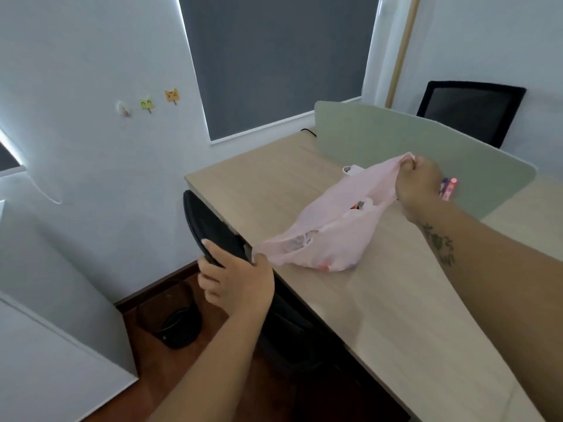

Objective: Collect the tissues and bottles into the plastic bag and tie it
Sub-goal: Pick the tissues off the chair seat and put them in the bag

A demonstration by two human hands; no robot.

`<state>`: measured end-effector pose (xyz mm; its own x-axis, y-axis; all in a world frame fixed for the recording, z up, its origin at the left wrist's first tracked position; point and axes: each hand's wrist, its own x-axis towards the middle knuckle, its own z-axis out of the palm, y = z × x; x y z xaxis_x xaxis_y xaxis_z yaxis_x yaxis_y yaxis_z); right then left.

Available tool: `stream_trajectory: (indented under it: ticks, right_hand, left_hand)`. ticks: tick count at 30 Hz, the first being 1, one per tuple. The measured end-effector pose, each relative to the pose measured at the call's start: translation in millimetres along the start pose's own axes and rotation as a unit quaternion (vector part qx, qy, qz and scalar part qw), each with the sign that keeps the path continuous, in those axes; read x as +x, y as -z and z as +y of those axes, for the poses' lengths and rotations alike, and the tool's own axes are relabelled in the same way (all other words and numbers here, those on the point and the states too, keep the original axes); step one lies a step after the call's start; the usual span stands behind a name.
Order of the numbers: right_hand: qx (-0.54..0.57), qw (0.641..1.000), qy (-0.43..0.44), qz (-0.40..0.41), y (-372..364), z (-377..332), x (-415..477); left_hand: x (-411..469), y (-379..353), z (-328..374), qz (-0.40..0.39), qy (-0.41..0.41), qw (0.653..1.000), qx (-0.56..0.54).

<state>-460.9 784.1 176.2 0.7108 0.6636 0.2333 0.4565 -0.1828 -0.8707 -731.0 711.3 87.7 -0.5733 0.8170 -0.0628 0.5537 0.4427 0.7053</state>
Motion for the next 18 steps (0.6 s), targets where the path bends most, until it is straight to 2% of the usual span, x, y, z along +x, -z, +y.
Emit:
stream_trajectory:
  ticks: [2, 5, 7, 8, 11, 13, 15, 16, 18]
  right_hand:
    - [-0.002, 1.0, -0.009, 0.013, -1, 1, 4]
    - [-0.018, 0.999, -0.007, 0.038, -7, -2, 10]
    - [-0.03, 0.998, 0.009, 0.053, -13, -6, 13]
    - [-0.032, 0.998, 0.016, 0.052, -16, -8, 15]
    - [-0.043, 0.999, 0.016, 0.012, -24, -9, 21]
    - [-0.154, 0.987, 0.04, -0.031, -22, -11, 23]
    - [-0.229, 0.969, 0.068, -0.07, -14, -8, 25]
    - [-0.235, 0.967, 0.068, -0.074, -11, -8, 26]
    - [-0.249, 0.966, 0.058, -0.043, -11, -6, 29]
  left_hand:
    - [23, 7, 9, 0.018, -0.139, 0.985, 0.097]
    - [71, -13, 38, -0.13, -0.265, 0.926, 0.237]
    - [93, -40, 62, -0.232, -0.319, 0.875, 0.281]
    - [100, -56, 70, -0.252, -0.348, 0.858, 0.282]
    - [125, -96, 83, -0.234, -0.442, 0.833, 0.236]
    - [155, -115, 96, -0.237, -0.433, 0.858, 0.144]
    - [176, -120, 111, -0.273, -0.38, 0.883, 0.033]
    - [183, -122, 120, -0.303, -0.372, 0.877, -0.011]
    - [174, -124, 132, -0.38, -0.395, 0.836, -0.027]
